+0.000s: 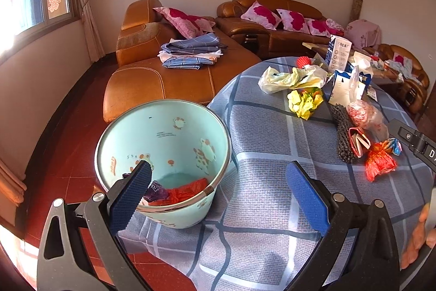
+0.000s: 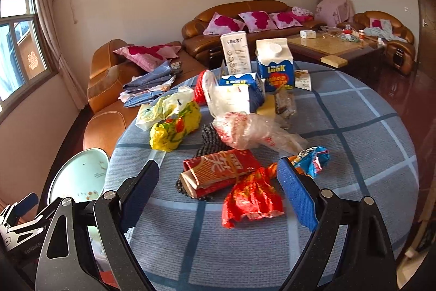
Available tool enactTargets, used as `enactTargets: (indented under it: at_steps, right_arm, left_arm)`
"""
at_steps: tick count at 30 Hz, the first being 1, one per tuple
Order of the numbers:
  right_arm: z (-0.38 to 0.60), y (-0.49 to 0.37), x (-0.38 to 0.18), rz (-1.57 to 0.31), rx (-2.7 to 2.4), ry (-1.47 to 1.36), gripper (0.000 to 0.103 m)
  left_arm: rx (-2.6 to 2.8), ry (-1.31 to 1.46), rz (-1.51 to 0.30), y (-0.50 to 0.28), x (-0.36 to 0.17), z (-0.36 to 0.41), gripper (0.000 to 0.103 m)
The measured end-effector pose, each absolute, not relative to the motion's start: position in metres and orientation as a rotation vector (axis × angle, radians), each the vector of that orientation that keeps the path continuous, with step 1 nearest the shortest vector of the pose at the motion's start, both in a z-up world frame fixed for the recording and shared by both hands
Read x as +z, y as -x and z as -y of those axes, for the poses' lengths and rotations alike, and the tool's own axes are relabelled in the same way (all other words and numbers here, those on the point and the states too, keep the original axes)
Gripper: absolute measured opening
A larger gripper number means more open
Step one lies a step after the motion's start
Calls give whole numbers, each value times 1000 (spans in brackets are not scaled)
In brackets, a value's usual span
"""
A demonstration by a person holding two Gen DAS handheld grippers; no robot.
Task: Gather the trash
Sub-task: 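Grasp the red-and-blue snack wrapper with the right tool, then grasp the red paper package with the left tool while the right tool holds the snack wrapper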
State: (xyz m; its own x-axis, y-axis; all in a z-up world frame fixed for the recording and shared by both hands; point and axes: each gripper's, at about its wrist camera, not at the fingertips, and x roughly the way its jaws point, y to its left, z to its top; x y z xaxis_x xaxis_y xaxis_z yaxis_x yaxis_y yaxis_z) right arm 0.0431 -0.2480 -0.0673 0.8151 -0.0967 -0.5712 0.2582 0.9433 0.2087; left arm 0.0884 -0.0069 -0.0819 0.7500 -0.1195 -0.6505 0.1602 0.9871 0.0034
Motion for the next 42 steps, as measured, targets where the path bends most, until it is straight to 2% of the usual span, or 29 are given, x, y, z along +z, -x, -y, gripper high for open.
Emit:
enactTargets:
  at_steps: [6,9,14,15,18,23,31,35,38,39,42]
  right_arm:
    - [267,-38,-91,-653,-229,-279,86]
    - [275,-41,-103,-692,-226,-309,74]
    - [275,-55,-118,-757,-179,-342,74]
    - [274,-57,-121,-771,-173,-343,68]
    - [275,-60,-130,-808,-147,-361,32]
    - [284,-51,-125,-783,-145,-357,20]
    - [312,-20,-99,-694,-210,-287,18]
    - [334,-10,-92,-655,-272,-273,18]
    - [347,-5,-96,-655,-285,-299,18]
    - [351,-4,-98,-657,-287,-311,18]
    - [357,-1,-102,-658,-289,-335,18]
  left_arm:
    - [-198,-86,-721,-83,-90,28,97]
    - [-206,-94,-722,-82,-91,34,97]
    - [-217,-112,-732,-82,-95,44,97]
    - [-219,-116,-733,-82,-96,46,97]
    - [-227,-122,-734,-84,-96,51,97]
    - [-262,-122,-736,-87,-96,68,96]
    - [-391,-142,-716,-90,-91,120,86]
    - [-459,-146,-721,-100,-96,152,73]
    - [-486,-139,-736,-109,-100,174,72]
    - [-492,-136,-740,-111,-101,180,67]
    - [-509,-131,-756,-119,-105,197,61]
